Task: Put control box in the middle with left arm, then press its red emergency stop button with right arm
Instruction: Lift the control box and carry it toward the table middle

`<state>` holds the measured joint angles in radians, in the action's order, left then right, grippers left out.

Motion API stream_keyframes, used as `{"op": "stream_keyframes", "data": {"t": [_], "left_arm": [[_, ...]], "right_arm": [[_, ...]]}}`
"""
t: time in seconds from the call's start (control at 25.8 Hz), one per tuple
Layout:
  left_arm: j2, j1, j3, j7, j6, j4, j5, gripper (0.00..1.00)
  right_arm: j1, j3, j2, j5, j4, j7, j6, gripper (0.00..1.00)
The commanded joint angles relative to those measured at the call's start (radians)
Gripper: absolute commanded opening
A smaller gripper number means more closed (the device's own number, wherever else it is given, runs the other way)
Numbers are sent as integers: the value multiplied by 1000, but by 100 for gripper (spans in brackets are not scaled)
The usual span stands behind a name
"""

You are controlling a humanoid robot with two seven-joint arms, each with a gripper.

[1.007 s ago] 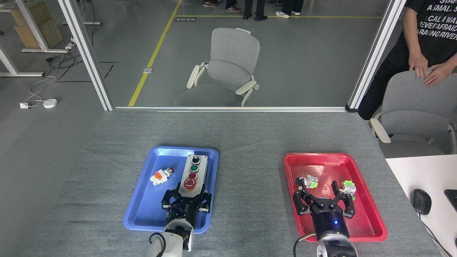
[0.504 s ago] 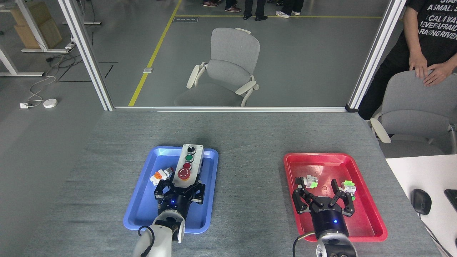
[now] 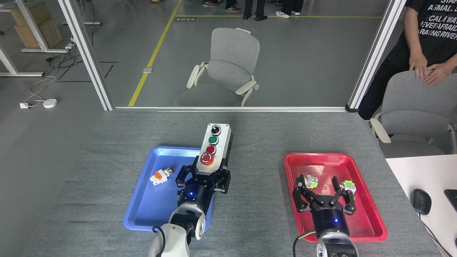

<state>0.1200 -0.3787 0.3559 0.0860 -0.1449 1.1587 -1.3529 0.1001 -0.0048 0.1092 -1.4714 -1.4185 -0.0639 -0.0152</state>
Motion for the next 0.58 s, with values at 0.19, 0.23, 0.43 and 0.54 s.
{"op": "stream_keyframes", "data": {"t": [0.19,0.23,0.43,0.54], "left_arm": [[18,-51,207,-17,-64,-131,8,0],[20,-60,224,-20,-65,-149,9,0],[20,-135,278,-37,-64,-275,9,0],[21,-166,279,-37,-53,-336,11,0]], "right_arm": [[-3,45,4,2,-20,-7,-29,98],[1,45,4,3,-20,-7,-29,98],[7,48,-5,3,-33,22,-43,98],[0,52,0,3,-46,35,-57,98]]}}
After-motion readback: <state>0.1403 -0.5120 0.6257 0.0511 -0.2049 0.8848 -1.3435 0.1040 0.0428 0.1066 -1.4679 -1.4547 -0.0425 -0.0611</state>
